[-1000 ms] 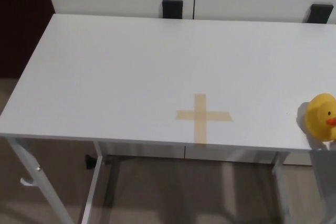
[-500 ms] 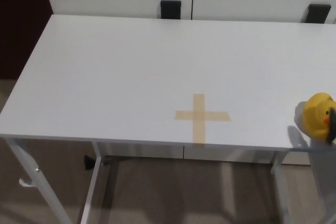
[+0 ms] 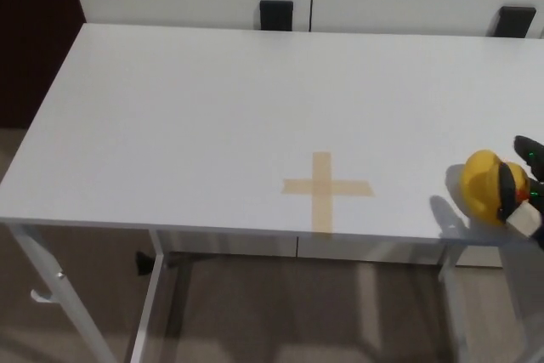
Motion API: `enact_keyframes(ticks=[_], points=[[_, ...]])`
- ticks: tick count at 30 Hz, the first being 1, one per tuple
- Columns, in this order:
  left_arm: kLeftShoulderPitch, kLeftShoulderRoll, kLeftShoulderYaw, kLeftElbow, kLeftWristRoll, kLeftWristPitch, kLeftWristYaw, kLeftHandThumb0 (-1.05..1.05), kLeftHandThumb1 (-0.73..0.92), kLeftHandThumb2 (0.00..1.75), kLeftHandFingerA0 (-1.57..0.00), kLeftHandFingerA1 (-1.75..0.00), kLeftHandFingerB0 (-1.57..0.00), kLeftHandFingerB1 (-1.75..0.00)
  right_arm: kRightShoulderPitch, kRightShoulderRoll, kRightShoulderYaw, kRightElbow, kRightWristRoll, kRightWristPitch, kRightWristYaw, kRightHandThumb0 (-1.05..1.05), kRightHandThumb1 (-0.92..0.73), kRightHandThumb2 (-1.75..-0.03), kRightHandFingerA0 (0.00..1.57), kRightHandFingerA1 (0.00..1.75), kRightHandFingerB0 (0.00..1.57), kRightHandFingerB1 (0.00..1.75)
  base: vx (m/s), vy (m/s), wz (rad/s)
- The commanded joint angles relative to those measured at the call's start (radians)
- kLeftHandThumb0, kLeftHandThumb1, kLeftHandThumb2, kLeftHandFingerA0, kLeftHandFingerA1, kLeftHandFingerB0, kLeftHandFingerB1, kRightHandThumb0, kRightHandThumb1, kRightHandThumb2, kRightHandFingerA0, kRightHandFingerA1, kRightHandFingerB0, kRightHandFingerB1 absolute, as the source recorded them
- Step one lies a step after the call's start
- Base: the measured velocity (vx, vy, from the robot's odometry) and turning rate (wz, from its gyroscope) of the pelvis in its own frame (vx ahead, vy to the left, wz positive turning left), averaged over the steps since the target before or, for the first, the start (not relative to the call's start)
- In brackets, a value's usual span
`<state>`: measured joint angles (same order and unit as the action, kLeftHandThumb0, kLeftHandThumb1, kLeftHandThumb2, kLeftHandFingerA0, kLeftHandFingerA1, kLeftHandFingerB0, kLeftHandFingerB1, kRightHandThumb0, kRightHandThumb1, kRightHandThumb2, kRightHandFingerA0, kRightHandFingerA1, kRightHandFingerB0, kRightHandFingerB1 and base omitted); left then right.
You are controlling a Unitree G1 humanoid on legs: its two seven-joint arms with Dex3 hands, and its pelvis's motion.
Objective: The robot uses its right hand to push the yellow duck toy to the center of the white desk.
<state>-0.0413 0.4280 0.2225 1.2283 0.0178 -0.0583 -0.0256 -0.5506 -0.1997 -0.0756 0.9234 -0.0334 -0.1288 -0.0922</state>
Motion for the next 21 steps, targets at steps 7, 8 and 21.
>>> enact_keyframes(ticks=[7,8,21], points=[[0.002,0.000,-0.007,-0.003,-0.005,-0.007,0.002,0.53,-0.02,1.75,-1.16,-1.15,-1.22,-1.10,0.013,0.125,0.025,-0.001,-0.021,0.028,-0.105,-0.88,-0.83,-1.20,0.00,0.16,0.04,0.23,0.00,0.000,0.00],[0.003,0.000,-0.007,-0.003,-0.005,-0.008,0.004,0.50,-0.02,1.75,-1.15,-1.14,-1.21,-1.10,0.013,0.140,0.024,-0.001,-0.022,0.031,-0.120,-0.96,-0.86,-1.21,0.00,0.14,0.11,0.10,0.00,0.000,0.00],[0.005,-0.006,-0.014,-0.008,-0.002,-0.012,0.009,0.09,0.09,1.03,-1.26,-1.17,-1.23,-1.15,-0.011,0.242,0.108,0.004,-0.164,0.006,-0.373,-1.05,-0.91,-1.22,0.00,0.24,0.00,0.08,0.00,0.000,0.00]])
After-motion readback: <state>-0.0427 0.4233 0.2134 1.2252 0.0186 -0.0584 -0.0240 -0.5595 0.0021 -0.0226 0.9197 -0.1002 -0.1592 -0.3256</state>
